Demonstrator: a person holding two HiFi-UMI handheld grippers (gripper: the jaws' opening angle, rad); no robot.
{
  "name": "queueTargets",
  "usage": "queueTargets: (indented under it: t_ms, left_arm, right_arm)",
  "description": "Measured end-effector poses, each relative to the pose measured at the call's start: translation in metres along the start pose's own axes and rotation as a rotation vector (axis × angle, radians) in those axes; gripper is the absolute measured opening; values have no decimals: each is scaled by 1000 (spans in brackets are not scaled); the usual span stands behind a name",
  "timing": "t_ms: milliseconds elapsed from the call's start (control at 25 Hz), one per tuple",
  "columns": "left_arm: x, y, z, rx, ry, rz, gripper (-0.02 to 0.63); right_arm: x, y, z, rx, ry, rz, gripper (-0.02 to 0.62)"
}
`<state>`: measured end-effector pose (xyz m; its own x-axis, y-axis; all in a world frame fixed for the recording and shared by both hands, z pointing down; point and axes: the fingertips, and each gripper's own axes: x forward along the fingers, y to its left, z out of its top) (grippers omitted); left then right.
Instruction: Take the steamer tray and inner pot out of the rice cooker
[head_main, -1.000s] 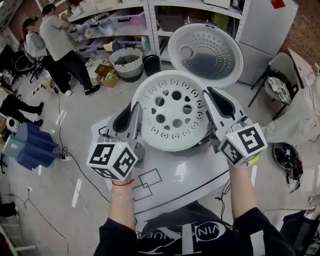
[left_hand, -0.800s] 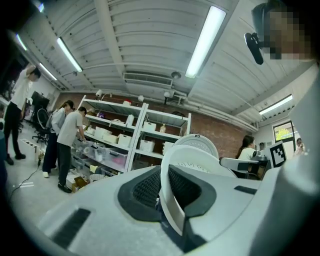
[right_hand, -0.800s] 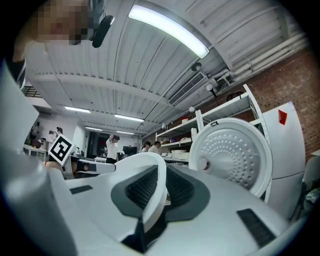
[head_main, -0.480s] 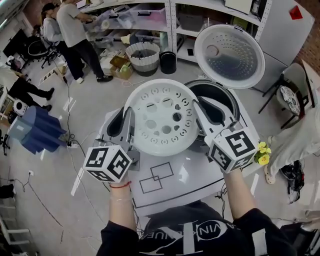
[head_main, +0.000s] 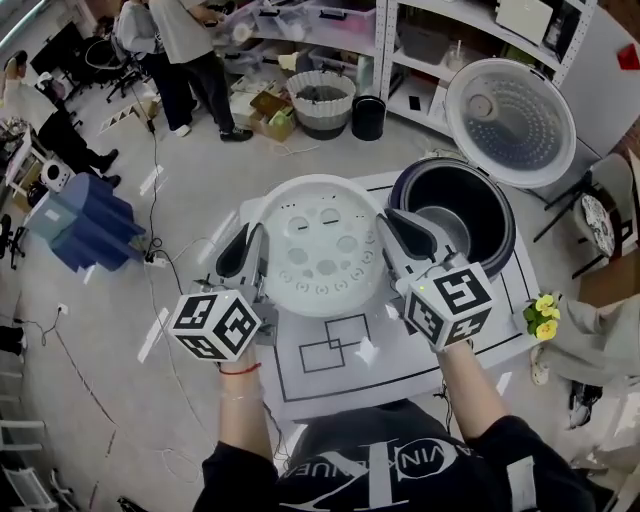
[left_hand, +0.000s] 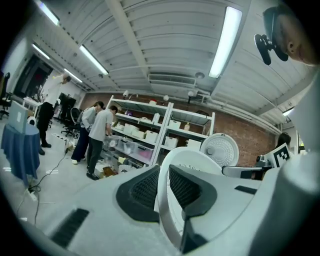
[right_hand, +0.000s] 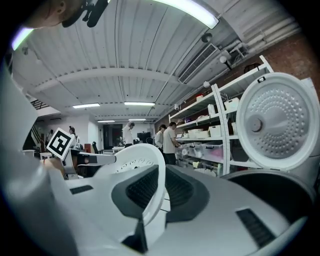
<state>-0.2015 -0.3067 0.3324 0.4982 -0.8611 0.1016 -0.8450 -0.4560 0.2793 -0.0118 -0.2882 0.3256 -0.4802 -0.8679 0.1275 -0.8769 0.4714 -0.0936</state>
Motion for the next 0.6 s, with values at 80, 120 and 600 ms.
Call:
queueTargets:
  t_ms: [80, 120, 600]
  left_arm:
    - [-6, 13, -11, -14, 19, 21, 49]
    - [-9, 19, -17, -22, 30, 30, 49]
    - [-18, 84, -109, -113, 212, 99, 49]
  right_arm:
    - [7, 9, -16, 9, 34, 13, 38]
    - [11, 14, -24, 14, 52, 19, 38]
    - [48, 39, -132, 105, 253, 35, 38]
